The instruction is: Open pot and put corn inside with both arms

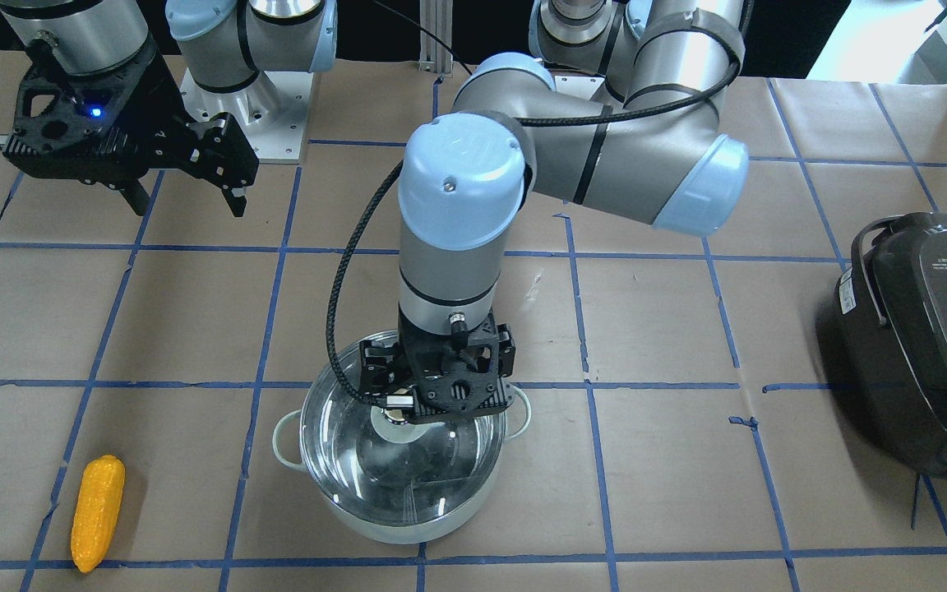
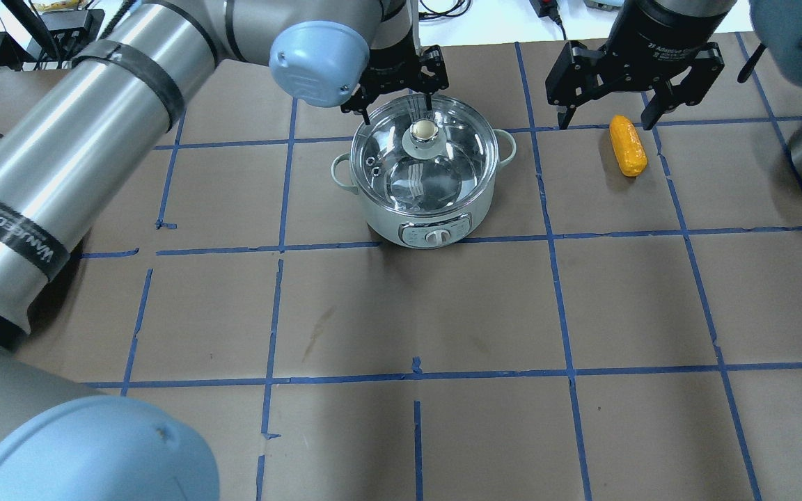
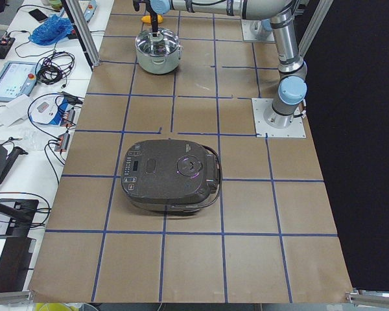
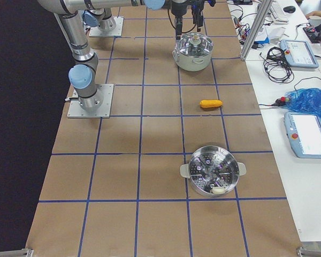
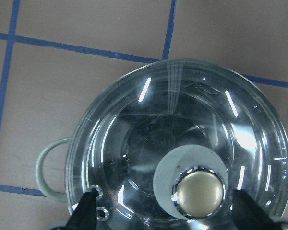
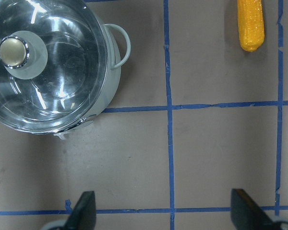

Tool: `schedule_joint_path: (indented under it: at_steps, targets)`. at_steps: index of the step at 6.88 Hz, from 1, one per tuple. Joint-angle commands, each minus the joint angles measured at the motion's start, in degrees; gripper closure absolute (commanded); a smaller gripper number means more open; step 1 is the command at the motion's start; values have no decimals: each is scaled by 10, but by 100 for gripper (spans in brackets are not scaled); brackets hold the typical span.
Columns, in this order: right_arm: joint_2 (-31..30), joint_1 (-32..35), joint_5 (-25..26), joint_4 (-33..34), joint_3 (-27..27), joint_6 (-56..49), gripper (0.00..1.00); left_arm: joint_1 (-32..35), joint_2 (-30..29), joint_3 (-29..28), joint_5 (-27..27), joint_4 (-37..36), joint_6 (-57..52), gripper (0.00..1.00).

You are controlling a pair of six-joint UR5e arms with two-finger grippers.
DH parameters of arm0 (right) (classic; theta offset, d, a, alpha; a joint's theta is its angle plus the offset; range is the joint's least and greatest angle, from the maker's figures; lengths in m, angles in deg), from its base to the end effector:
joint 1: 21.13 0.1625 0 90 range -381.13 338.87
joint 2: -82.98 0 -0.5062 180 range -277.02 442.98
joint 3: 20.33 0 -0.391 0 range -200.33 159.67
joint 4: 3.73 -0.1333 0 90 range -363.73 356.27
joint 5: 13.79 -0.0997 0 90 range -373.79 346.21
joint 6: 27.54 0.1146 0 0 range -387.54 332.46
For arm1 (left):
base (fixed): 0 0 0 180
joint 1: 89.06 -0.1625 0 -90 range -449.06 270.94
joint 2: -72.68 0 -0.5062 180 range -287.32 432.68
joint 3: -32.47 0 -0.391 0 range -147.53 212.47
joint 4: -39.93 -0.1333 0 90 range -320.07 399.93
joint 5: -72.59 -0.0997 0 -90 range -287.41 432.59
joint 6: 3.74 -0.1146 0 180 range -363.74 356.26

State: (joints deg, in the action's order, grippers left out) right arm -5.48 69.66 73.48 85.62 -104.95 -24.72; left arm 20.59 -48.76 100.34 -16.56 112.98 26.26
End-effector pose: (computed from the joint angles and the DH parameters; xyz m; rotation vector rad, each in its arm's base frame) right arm 0.1458 -0.5077 0.5860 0.0527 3.0907 -0.0837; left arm -0.3840 -0.6741 0.4308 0.2751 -3.0548 0.1763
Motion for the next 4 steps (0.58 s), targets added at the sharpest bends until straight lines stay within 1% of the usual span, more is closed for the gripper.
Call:
schedule_joint_path:
  at_steps: [1, 2, 3, 4]
  targets:
    - [-5, -1, 0, -2, -8, 0, 0, 22, -20, 2, 0, -17, 36, 0]
    - [-6, -1, 0, -2, -8, 0, 0, 23, -20, 4, 8, -17, 39, 0]
    - [-6, -2, 0, -2, -8, 0, 0, 23, -25, 4, 10, -19, 36, 2]
    - [-6, -1, 0, -2, -8, 0, 0, 23, -27, 4, 11, -19, 30, 37]
